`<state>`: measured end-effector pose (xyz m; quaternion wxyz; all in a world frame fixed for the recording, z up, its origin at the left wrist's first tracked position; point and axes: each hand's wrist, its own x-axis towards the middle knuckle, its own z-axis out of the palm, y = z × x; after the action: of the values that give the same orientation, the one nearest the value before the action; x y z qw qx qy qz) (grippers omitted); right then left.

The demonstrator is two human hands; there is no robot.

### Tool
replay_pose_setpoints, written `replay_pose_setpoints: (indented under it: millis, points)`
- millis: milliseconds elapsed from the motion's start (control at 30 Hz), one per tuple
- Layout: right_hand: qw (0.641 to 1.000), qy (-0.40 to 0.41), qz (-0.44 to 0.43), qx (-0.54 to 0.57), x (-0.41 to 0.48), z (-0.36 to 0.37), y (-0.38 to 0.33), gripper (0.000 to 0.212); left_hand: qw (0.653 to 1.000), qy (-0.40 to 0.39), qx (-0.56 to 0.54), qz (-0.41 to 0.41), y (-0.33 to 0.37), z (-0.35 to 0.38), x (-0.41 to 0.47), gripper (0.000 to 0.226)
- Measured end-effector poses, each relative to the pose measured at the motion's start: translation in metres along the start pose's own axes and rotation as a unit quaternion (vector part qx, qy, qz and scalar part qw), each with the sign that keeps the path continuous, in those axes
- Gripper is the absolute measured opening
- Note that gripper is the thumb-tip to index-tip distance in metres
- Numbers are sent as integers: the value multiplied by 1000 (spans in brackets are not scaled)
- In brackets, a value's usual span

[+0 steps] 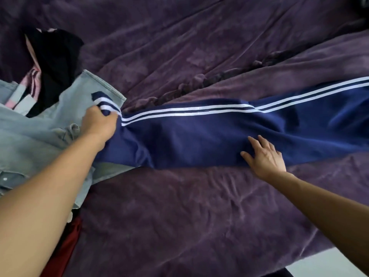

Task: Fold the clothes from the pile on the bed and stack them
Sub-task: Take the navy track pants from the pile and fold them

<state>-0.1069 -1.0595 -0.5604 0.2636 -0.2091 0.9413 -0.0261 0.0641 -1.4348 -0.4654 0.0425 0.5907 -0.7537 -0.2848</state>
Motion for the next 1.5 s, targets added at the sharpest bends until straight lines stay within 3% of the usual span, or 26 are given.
replay_pose_setpoints:
  millis: [133,300,500,667,867,967,1033,1167,1267,1333,1500]
  points:
    - [998,3,8,60,-8,-14,22,64,991,-76,-96,44,71,44,-38,26]
    - [994,10,-1,105,-5,-29,65,64,986,-140,-63,70,147,128,-99,30]
    - [992,18,-32,119,5,-47,132,63,943,-327,-59,-8,171,225,-149,41]
    - [995,2,-62,79,22,-61,173,60,993,-120,13,14,147,234,-156,19]
    - [978,18,-204,32,47,-57,117,57,991,33,119,-42,88,187,-131,31]
    - [955,36,-295,0,58,-45,65,60,983,47,144,-100,55,172,-117,44]
    - [945,39,-323,-30,69,-36,33,65,985,37,104,-134,40,169,-110,53]
    - [968,-57,-234,-70,92,-7,10,76,985,17,-47,-163,25,171,-98,64]
    - [967,-94,-211,-109,95,11,13,75,982,-7,-102,-157,20,166,-86,39]
    - [965,-100,-218,-104,96,7,14,74,984,-22,-124,-126,29,159,-85,26]
    - [982,-64,-176,18,92,-23,37,59,990,-42,-127,37,90,143,-109,31]
